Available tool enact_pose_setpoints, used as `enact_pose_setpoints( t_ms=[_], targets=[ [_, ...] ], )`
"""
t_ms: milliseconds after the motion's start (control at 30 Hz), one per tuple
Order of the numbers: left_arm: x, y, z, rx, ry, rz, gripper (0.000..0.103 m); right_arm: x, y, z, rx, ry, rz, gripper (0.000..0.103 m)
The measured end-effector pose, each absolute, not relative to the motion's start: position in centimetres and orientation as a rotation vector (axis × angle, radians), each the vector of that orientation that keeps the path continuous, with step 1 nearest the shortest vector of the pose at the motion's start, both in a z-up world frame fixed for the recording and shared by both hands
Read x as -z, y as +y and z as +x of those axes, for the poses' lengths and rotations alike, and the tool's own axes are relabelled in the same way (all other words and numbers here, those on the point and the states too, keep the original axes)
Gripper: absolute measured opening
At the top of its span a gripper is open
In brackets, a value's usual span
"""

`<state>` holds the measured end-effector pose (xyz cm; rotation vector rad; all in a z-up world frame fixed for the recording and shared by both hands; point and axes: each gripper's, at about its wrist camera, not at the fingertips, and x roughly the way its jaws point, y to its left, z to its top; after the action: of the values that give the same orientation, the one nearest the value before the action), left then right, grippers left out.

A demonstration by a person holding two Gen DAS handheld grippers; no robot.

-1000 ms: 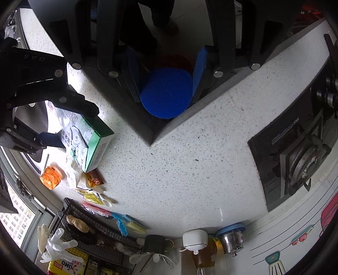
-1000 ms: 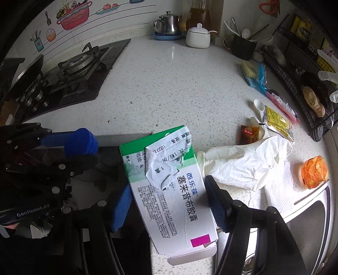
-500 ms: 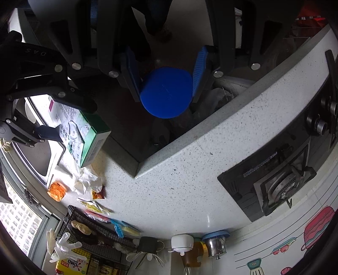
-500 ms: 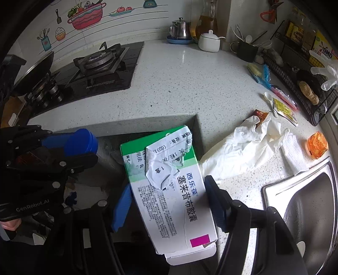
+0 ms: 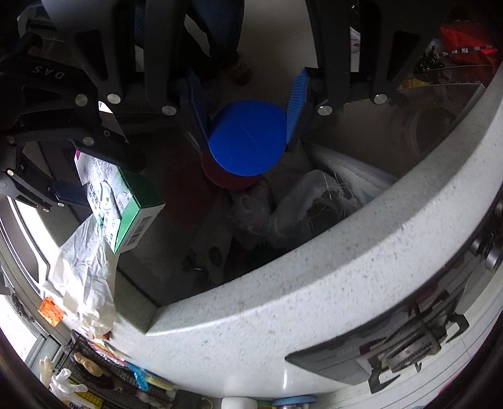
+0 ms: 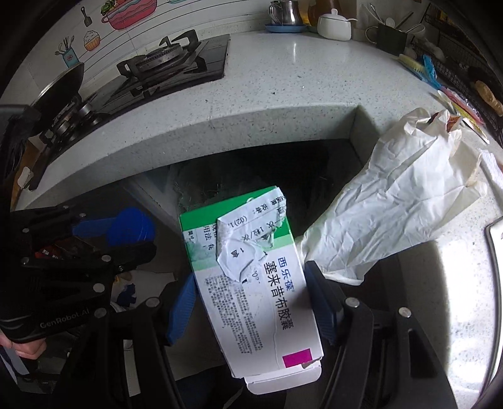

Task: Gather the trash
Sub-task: 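Lower both tools over the red bin and release the box and lid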

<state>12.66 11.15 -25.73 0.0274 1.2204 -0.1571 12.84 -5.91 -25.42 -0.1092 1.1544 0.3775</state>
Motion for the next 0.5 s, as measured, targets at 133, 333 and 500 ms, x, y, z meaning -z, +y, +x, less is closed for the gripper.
enact_pose_setpoints(
  t_ms=[133, 333, 500],
  targets=[
    [29.9, 11.3, 13.0, 0.142, 1.217, 0.057, 0.043, 29.1, -5.8, 13.5, -0.387, 1.153, -0.089, 0.063],
    [38.2, 11.3, 14.5, 0.148, 1.234, 0.027, 0.043, 36.6, -7.3, 14.1, -0.370, 1.129, -0.083, 0.064],
    [44.6, 10.7, 16.1, 0.163, 1.243, 0.031, 0.043, 43.2, -7.8, 15.1, -0.360, 1.163, -0.064, 0.063]
  ],
)
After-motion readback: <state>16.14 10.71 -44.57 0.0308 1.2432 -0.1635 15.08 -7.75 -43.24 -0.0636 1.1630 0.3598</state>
